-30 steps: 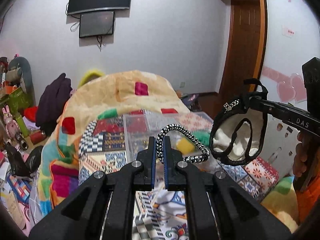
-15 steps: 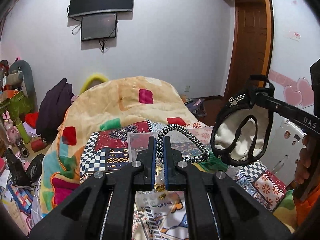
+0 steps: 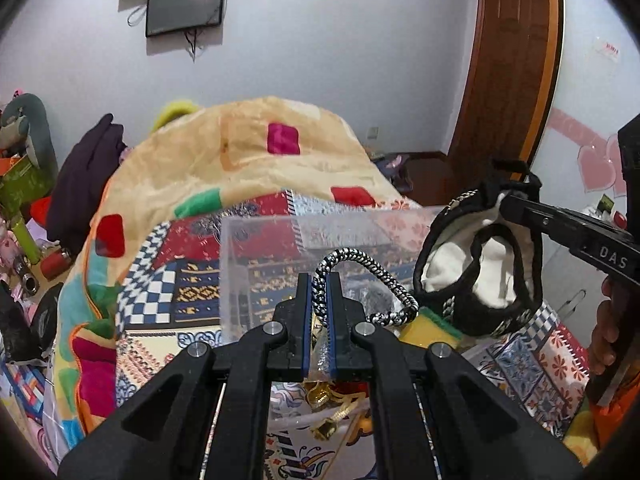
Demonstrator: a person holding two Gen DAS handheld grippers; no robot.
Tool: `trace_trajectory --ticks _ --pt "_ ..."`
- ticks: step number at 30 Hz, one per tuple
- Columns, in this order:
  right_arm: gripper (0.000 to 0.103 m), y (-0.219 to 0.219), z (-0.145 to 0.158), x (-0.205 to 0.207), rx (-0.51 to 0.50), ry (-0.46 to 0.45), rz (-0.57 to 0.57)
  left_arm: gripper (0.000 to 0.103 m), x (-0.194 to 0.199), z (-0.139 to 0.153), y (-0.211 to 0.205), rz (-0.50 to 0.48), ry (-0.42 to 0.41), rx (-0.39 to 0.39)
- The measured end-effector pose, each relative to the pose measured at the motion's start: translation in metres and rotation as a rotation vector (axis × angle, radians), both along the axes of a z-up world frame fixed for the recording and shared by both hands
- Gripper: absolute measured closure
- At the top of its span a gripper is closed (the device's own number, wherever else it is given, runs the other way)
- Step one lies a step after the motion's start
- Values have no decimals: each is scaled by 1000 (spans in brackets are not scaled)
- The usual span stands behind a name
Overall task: Organize soft objects
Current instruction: 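Carry the beaded cord with the left tool while the right tool carries the black bag over the box, then open the left tool over the box while the right tool releases the black bag inside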
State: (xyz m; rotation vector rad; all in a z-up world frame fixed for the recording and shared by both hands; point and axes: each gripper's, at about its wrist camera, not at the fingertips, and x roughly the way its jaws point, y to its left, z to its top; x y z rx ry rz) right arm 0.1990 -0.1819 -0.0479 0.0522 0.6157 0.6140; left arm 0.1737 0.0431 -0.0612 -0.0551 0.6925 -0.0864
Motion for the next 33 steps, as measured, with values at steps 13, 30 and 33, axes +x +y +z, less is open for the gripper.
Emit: trace_trajectory --ticks 13,30,33 --pt "94 14 -34 12 -183 70 -16 97 6 -17 -12 -22 48 8" --pt "53 14 -7 -20 -252 -33 13 62 -41 19 -14 -5 -48 -6" --pt "52 10 4 -30 -217 -52 20 61 -54 33 -17 0 -86 -12"
